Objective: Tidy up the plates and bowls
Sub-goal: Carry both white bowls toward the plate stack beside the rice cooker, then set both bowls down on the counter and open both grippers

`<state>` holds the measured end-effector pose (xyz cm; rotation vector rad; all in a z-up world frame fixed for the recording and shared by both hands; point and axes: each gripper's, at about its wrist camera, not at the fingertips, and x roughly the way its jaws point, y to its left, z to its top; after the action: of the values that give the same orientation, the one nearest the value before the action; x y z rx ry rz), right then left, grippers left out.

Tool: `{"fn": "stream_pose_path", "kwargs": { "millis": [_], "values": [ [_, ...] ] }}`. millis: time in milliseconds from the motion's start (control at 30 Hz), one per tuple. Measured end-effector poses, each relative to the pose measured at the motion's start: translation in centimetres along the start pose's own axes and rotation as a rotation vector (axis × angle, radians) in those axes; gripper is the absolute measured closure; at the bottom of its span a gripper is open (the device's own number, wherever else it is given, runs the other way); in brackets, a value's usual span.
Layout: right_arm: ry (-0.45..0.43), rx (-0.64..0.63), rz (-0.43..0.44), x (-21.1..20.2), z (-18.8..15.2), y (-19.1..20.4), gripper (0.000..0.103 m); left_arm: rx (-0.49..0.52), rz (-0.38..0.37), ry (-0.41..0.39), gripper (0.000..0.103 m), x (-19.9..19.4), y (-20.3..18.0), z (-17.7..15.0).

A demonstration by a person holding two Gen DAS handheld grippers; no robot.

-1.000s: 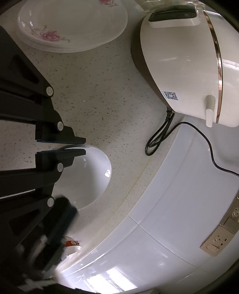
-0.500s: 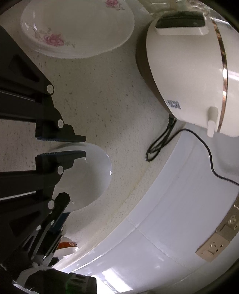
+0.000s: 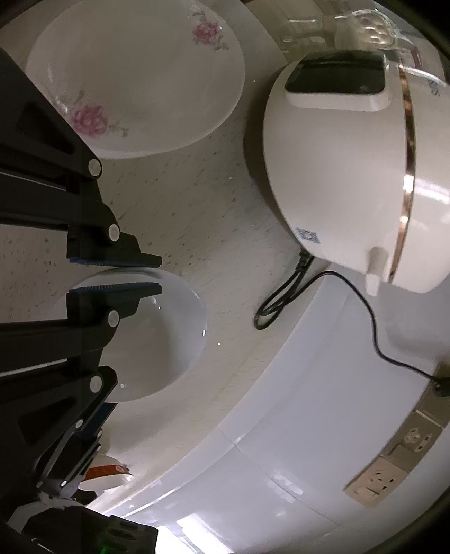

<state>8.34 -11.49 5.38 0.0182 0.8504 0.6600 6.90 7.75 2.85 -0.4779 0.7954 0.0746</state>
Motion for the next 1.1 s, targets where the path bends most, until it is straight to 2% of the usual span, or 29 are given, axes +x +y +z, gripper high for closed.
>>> {"fn": "stream_pose_path", "kwargs": {
  "millis": [367, 500, 533, 700, 767, 867, 900, 933, 1100],
  "values": [
    [-0.003, 0.042, 0.036, 1.3, -0.4, 0.0, 0.078, -0.025, 0.012, 0.0, 0.094, 0.1, 1.1, 0.4],
    [-0.01, 0.035, 0.045, 1.3, -0.5, 0.1, 0.071, -0.043, 0.004, -0.004, 0.093, 1.1, 1.1, 0.7],
    [-0.015, 0.029, 0.044, 1.4, -0.5, 0.2, 0.07, -0.043, 0.003, -0.004, 0.09, 1.2, 1.1, 0.7],
    [-0.034, 0.018, 0.023, 1.3, -0.6, 0.0, 0.066, -0.038, 0.0, 0.001, 0.089, 1.8, 1.2, 0.5],
    [-0.038, 0.03, 0.02, 1.2, -0.6, -0.3, 0.062, -0.048, -0.001, 0.001, 0.084, 2.1, 1.5, 0.5],
    [-0.07, 0.049, -0.003, 0.6, -0.6, -0.9, 0.049, -0.054, -0.007, -0.035, 0.065, 1.8, 1.5, 0.5],
    [-0.084, 0.051, -0.009, 0.3, -0.5, -1.0, 0.047, -0.055, -0.005, -0.049, 0.053, 1.4, 1.5, 0.4],
    [-0.1, 0.052, -0.015, -0.1, -0.4, -1.0, 0.046, -0.054, -0.01, -0.073, 0.047, 1.0, 1.4, 0.5],
    [-0.185, 0.056, -0.072, -2.0, -0.2, -1.4, 0.039, 0.006, -0.018, -0.138, 0.043, -0.7, 0.1, 0.7]
  ]
}}
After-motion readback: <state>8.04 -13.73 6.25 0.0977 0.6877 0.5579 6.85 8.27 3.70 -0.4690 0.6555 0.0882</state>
